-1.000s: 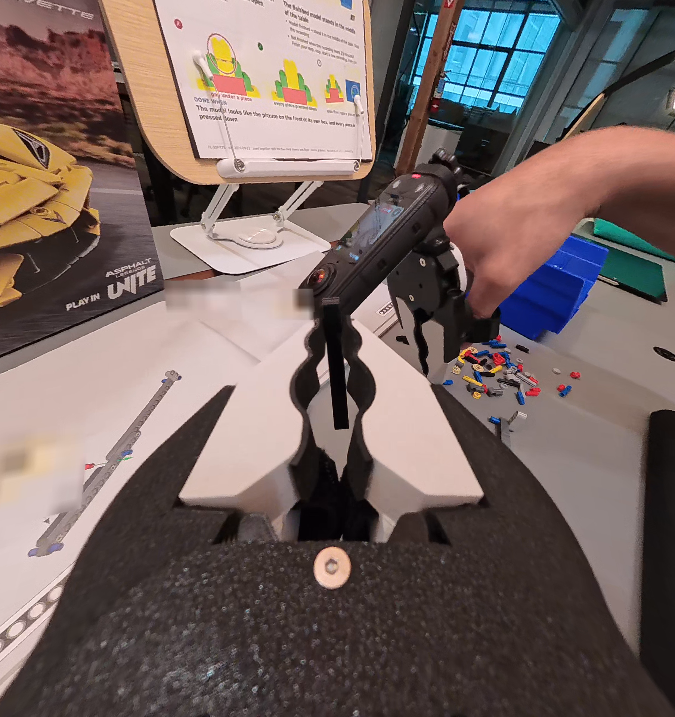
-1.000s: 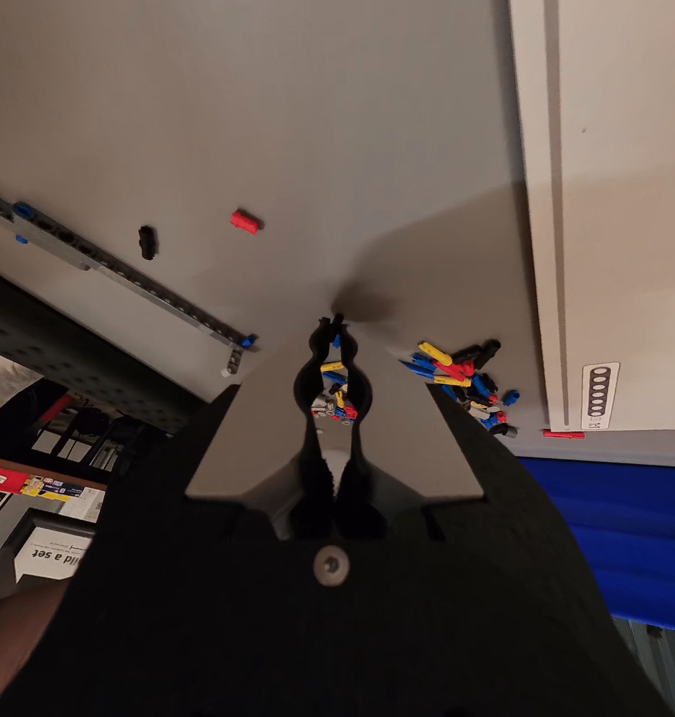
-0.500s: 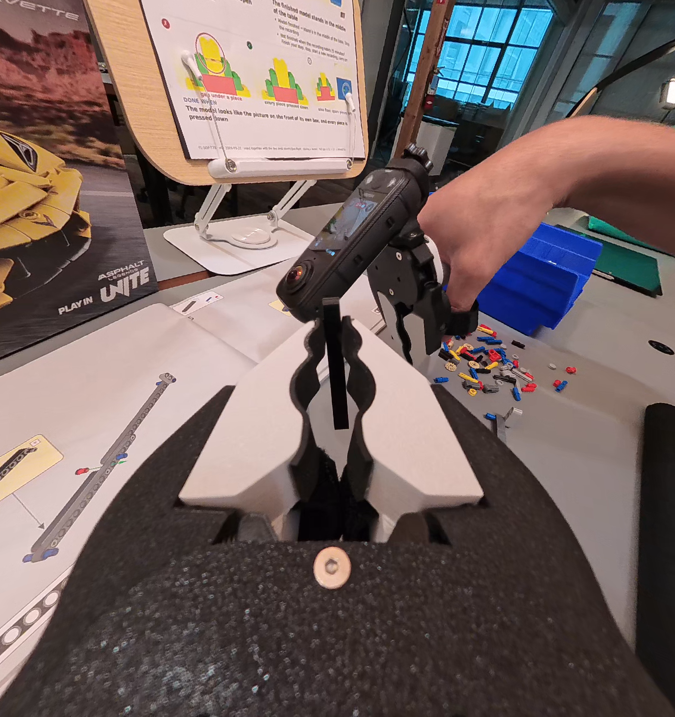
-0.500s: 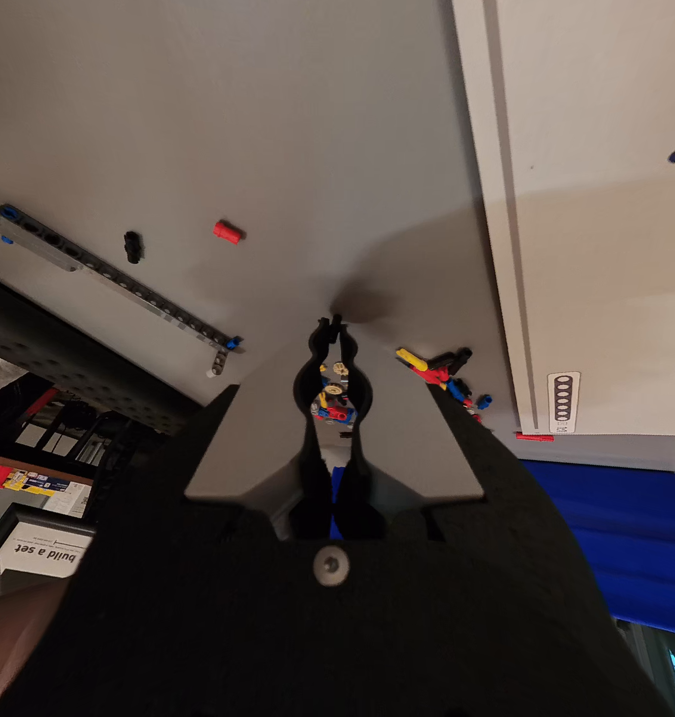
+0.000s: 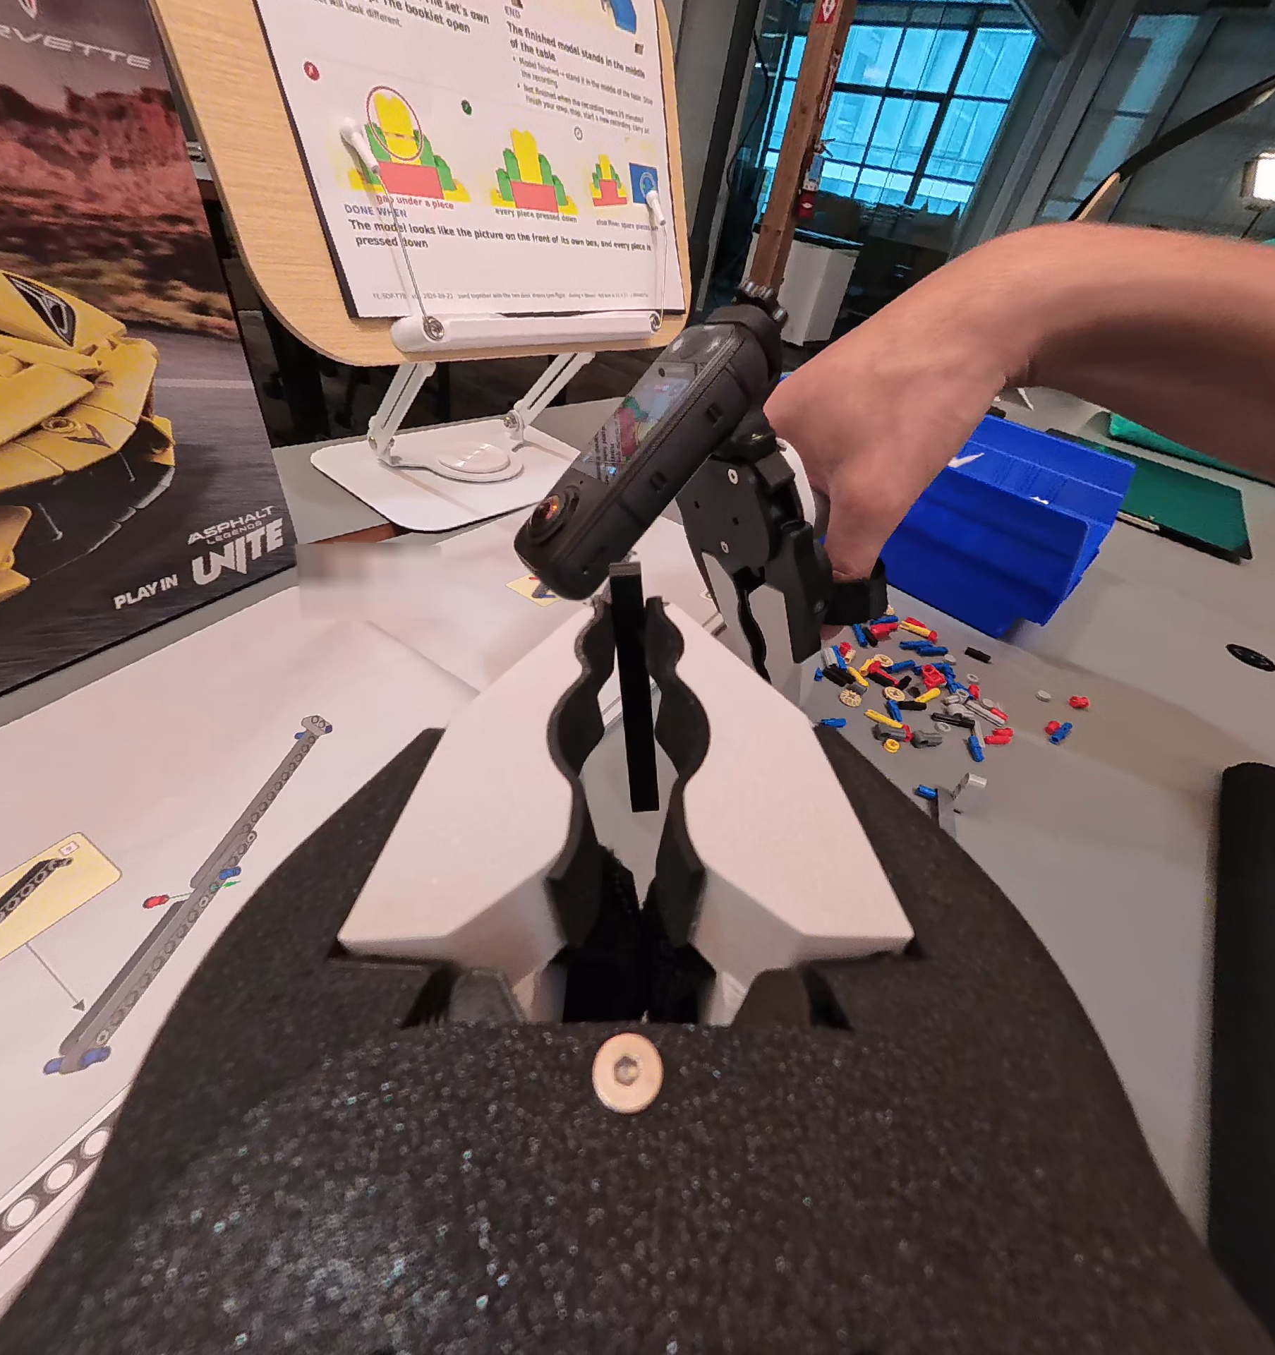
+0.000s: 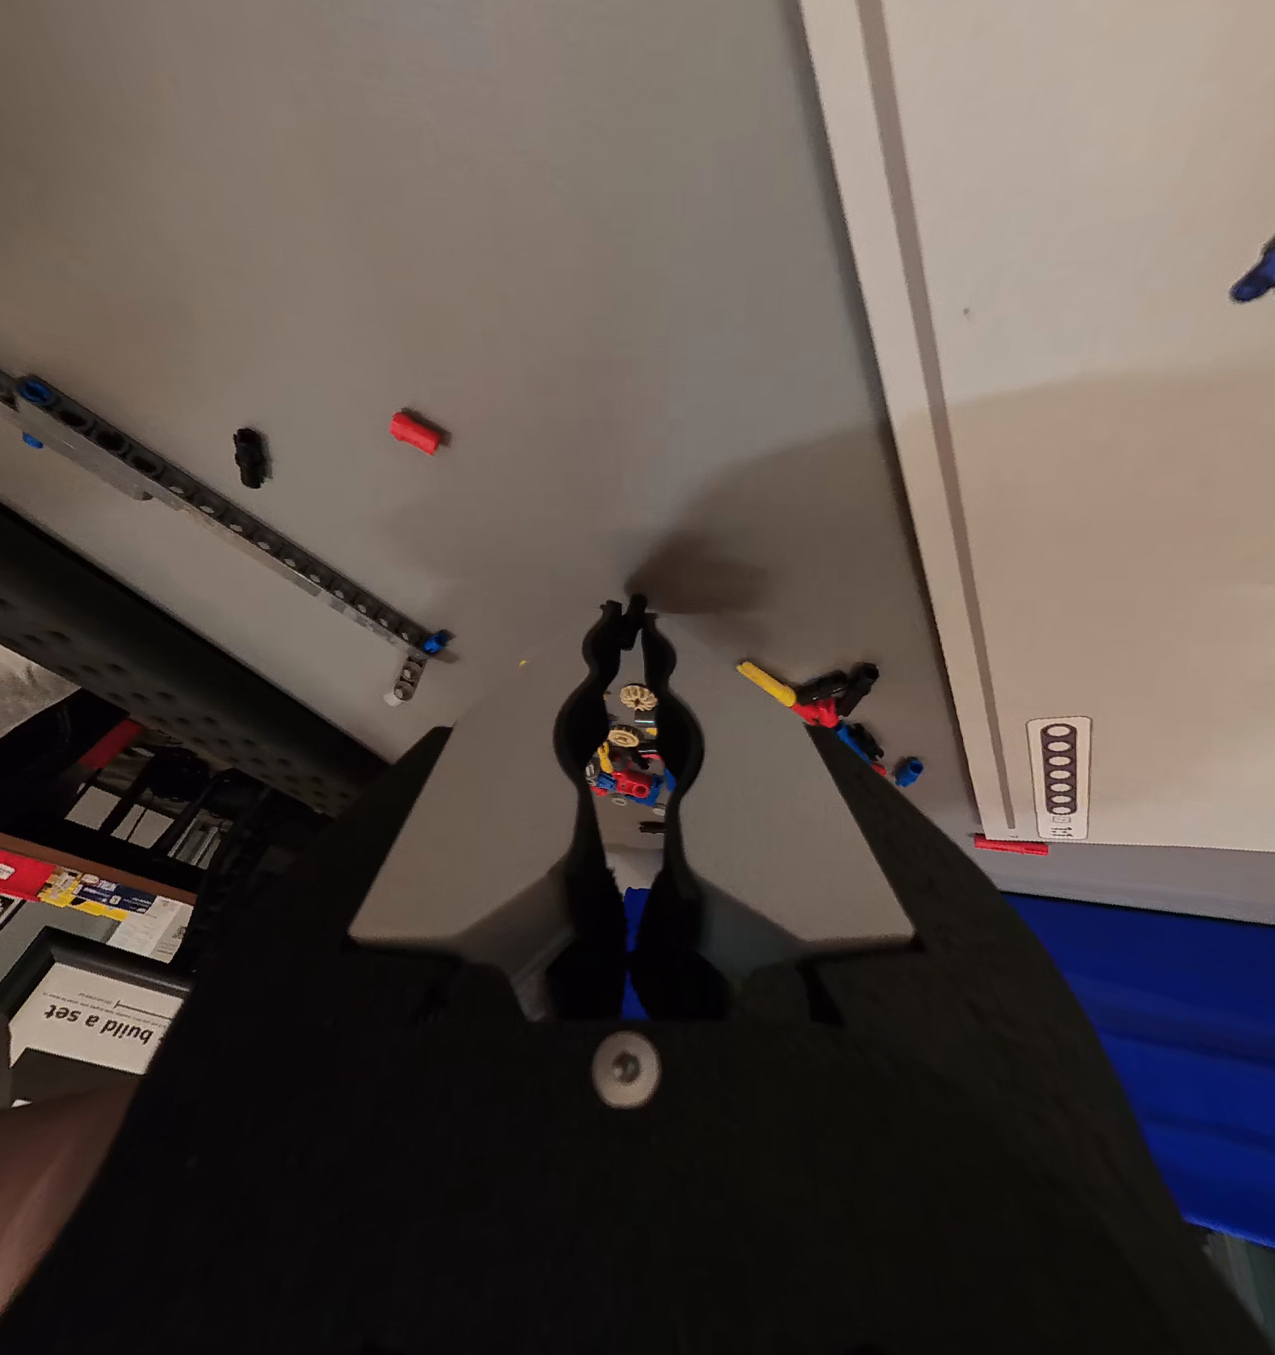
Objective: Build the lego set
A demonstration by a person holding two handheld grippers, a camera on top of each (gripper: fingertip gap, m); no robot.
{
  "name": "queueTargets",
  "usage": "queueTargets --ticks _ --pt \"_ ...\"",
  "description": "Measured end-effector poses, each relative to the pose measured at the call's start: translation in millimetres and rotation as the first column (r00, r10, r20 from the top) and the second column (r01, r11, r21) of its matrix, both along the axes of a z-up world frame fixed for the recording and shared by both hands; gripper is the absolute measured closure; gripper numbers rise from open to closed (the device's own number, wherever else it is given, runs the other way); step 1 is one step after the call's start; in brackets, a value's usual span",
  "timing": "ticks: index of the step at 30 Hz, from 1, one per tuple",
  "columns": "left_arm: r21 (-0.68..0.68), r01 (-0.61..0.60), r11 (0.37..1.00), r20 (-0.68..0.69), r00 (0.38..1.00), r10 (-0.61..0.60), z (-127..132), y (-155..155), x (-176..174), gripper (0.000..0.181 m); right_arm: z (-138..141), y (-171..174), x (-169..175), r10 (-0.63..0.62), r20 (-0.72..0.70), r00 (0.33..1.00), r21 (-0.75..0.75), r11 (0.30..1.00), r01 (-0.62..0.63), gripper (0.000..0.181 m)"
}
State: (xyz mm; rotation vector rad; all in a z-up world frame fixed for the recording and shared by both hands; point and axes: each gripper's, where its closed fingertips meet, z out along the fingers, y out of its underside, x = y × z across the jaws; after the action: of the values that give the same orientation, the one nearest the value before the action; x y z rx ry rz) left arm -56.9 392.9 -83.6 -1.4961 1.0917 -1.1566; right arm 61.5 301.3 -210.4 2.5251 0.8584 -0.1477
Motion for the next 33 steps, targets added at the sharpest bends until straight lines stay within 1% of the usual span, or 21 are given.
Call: queueTargets --ticks 14,18,20,22,24,25,27,29,31,33 --pt "0.002 0.002 1.0 -0.003 1.0 -0.002 -1.4 -0.4 0.6 0.175 -0.8 4.4 3.2 -0.003 -0.022 1.0 0.007 1.0 0.003 0.174" --pt "0.0 0.003 1.0 -0.004 1.0 -0.003 -1.7 -0.1 0.7 0.175 -0.5 7.2 2.6 -0.008 -0.036 0.999 0.025 1.0 0.009 0.17" --pt "-0.001 0.002 1.0 -0.004 1.0 -0.002 -2.0 -0.1 0.8 0.175 3.1 11.1 0.0 -0.008 -0.06 0.998 0.061 0.998 0.012 0.167" --pt "0.0 0.002 1.0 -0.004 1.0 -0.002 -1.9 0.1 0.4 0.175 13.4 19.8 -4.3 -0.009 -0.113 0.993 0.163 0.986 0.028 0.166" --pt "0.002 0.0 1.0 -0.002 1.0 0.0 -1.0 0.8 -0.5 0.175 28.8 31.2 -9.1 0.016 -0.199 0.98 0.344 0.938 0.054 0.162" --pt "0.003 0.0 1.0 -0.001 1.0 0.0 -0.4 1.1 -0.8 0.175 35.3 35.7 -7.8 0.039 -0.226 0.973 0.441 0.895 0.067 0.158" --pt "0.001 -0.004 1.0 0.008 1.0 0.004 1.7 2.1 -1.5 0.175 43.9 36.1 -7.7 0.081 -0.297 0.952 0.596 0.794 0.118 0.159" --pt "-0.003 0.003 1.0 0.008 1.0 -0.003 1.5 1.1 -0.9 0.175 45.0 28.5 -7.9 0.109 -0.348 0.931 0.686 0.706 0.174 0.156" --pt "-0.004 0.008 1.0 0.007 1.0 -0.008 0.8 -0.4 -0.1 0.175 36.1 14.4 -0.5 0.117 -0.322 0.94 0.715 0.68 0.161 0.157" --pt "0.0 0.012 1.0 0.004 1.0 -0.012 0.3 -2.0 0.4 0.175 33.3 8.8 0.7 0.141 -0.3 0.943 0.755 0.64 0.145 0.157"
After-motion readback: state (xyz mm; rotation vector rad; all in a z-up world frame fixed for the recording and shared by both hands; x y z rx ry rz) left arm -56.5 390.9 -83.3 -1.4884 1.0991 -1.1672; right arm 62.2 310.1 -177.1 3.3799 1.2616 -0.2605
